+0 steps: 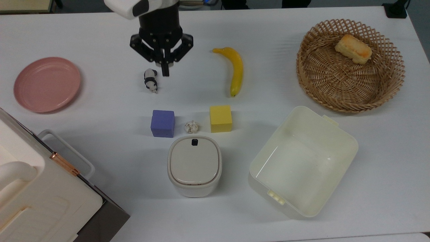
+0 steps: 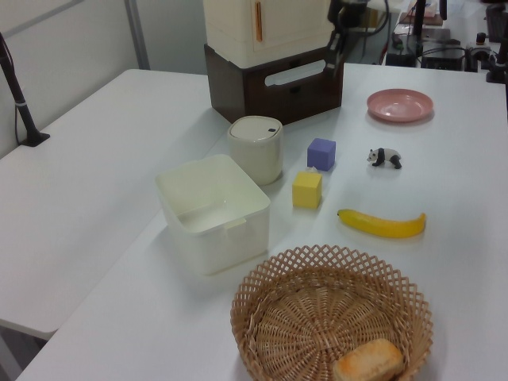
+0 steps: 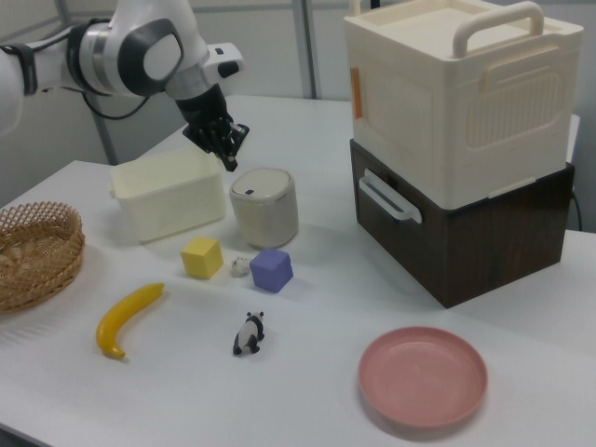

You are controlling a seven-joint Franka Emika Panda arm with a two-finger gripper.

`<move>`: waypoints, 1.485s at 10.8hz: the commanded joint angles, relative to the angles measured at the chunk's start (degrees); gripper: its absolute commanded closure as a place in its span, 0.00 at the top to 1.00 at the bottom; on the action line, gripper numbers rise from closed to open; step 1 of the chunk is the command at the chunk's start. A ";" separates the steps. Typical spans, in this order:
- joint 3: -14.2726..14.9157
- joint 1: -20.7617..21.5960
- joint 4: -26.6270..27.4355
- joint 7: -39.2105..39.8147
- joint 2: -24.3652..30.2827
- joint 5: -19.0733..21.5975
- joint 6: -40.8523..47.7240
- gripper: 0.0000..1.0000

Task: Open the trash can
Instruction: 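Move the gripper toward the small cream trash can, then lower the gripper onto the trash can lid's front edge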

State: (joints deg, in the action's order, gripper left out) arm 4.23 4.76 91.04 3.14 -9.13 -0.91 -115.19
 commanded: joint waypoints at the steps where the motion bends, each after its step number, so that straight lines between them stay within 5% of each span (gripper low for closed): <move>1: -0.02 0.25 0.19 1.07 -2.73 2.66 -8.36 0.00; 7: -0.28 1.83 0.11 0.72 -10.99 2.58 -22.25 0.00; 16: -0.28 3.85 0.11 0.55 -16.10 3.72 -32.38 0.00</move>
State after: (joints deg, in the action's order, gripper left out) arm 3.47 7.69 91.03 3.11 -24.51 1.34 -145.94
